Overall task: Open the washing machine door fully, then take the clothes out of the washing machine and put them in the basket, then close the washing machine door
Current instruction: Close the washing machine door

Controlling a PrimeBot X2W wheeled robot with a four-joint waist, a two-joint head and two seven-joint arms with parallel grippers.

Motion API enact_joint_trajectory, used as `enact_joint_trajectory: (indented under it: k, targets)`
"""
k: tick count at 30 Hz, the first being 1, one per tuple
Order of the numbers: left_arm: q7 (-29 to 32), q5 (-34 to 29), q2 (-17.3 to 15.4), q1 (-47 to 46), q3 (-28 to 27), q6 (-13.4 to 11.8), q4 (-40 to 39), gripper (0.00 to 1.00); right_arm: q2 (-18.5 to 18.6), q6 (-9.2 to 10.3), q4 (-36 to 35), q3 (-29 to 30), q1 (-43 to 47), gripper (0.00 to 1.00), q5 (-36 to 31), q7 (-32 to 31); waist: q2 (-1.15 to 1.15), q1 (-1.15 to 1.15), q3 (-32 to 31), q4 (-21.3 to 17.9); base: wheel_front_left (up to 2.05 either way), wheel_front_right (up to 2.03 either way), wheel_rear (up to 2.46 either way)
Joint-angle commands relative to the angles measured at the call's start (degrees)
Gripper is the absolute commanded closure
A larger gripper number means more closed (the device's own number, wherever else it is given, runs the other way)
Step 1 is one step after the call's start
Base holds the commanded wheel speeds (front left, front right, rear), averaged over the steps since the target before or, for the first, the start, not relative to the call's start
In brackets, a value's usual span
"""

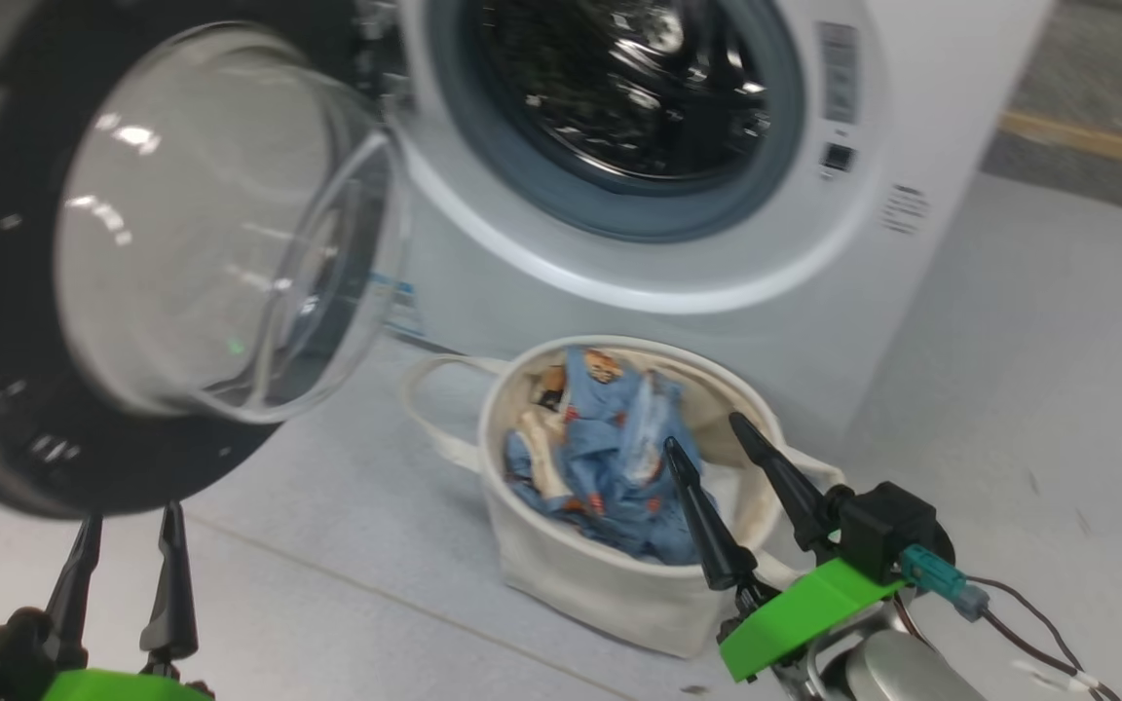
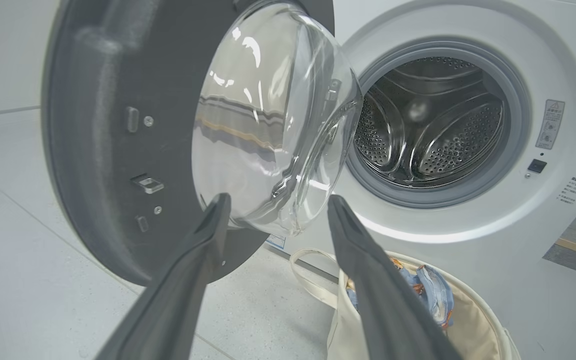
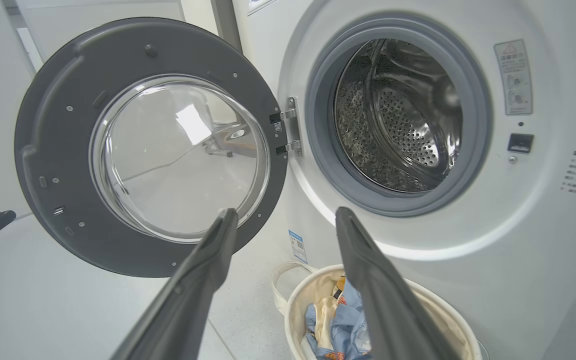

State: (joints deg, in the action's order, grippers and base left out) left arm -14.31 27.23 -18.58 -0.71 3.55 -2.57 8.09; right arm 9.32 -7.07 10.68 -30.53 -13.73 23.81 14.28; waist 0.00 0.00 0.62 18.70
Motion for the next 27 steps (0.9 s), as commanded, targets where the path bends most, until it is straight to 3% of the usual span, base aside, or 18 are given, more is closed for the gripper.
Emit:
enact_joint_trajectory:
  k: [1, 10, 27]
  targets:
    - [-0.6, -0.6, -1.3, -1.6, -2.4, -0.4, -1.8, 0.00, -0.1, -0.42, -1.5, -0.9, -1.3, 0.00, 0.5, 0.5, 0.00, 0.00, -1.7, 4.3, 0.00, 0.00, 0.00]
    - [0.1, 0.8, -1.4, -0.5, -4.3, -2.5, -2.4, 0.00, -0.6, -0.42, -1.0, -2.9, -3.3, 0.00, 1.0, 0.6, 0.00, 0.00, -0.9, 8.4, 0.00, 0.00, 0.00]
    - [1.2, 2.1, -1.5, 1.0, -4.3, -3.0, -4.3, 0.00, -0.2, -0.42, 1.6, -5.9, -5.7, 0.00, 3.7, 0.7, 0.00, 0.00, -1.2, 8.6, 0.00, 0.00, 0.00]
